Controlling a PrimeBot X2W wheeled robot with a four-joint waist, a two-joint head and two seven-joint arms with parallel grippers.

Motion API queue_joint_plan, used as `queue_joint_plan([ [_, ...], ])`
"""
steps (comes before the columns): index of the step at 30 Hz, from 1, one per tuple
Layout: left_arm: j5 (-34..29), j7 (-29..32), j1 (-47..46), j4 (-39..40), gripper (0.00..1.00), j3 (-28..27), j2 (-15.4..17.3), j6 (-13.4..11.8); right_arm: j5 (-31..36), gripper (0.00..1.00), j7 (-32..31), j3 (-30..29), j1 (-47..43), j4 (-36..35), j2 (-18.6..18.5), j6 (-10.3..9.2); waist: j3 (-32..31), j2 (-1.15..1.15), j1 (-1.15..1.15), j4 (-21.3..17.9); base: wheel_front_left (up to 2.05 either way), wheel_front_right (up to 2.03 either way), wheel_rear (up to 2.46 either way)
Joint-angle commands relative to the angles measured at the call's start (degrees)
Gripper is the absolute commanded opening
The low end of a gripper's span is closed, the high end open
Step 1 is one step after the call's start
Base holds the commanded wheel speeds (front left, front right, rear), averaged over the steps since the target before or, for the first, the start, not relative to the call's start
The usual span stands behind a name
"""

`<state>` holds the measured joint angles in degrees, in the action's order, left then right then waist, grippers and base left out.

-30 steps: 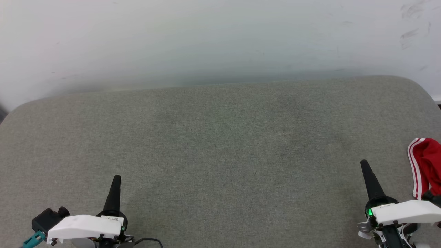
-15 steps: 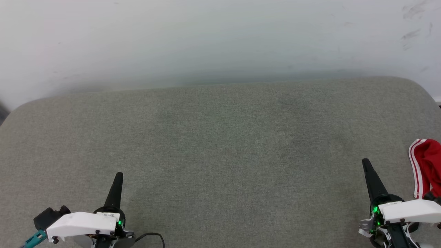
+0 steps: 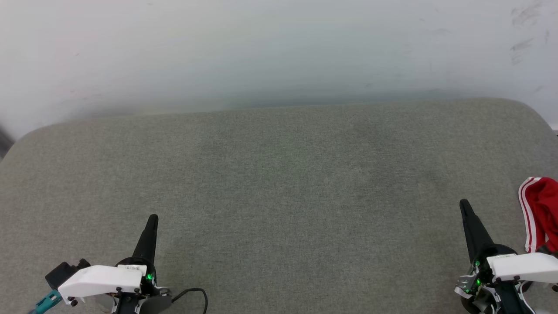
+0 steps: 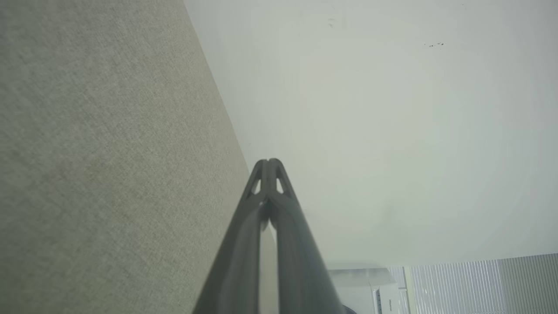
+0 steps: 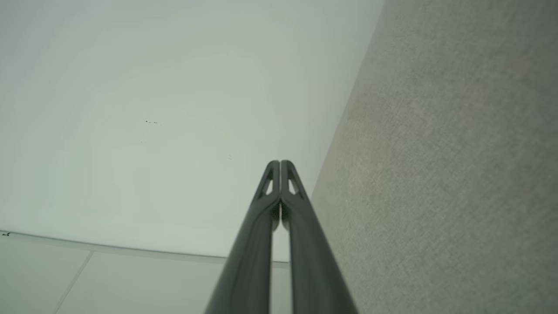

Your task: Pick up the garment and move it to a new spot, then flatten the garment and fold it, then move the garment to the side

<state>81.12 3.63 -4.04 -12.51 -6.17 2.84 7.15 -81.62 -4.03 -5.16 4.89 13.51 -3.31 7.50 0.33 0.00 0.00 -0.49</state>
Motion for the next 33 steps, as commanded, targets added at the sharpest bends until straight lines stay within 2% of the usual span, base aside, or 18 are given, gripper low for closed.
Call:
queue_joint_plan([
  [1,1.45,0.43,-1.24,-0.08,0.0,-0.3,0.07,0.29,-1.43,0.0,-0.35,-0.32,1.33,0.04,0.25,-0.01,-0.01,0.0,0.0,0.03,0.0,0.0,0.0],
  [24,10.76,2.9,-2.36,-1.59,0.0,-0.51,0.06,0.42,-10.29,0.0,-2.54,-1.35,1.66,0.55,0.48,-0.02,-0.14,0.0,0.0,0.45,0.0,0.0,0.0],
  [33,11.28,3.17,-2.43,-1.65,0.0,-0.51,0.06,0.44,-10.9,0.0,-2.6,-1.44,1.59,0.56,0.49,-0.02,-0.16,0.0,0.0,0.49,0.0,0.0,0.0],
])
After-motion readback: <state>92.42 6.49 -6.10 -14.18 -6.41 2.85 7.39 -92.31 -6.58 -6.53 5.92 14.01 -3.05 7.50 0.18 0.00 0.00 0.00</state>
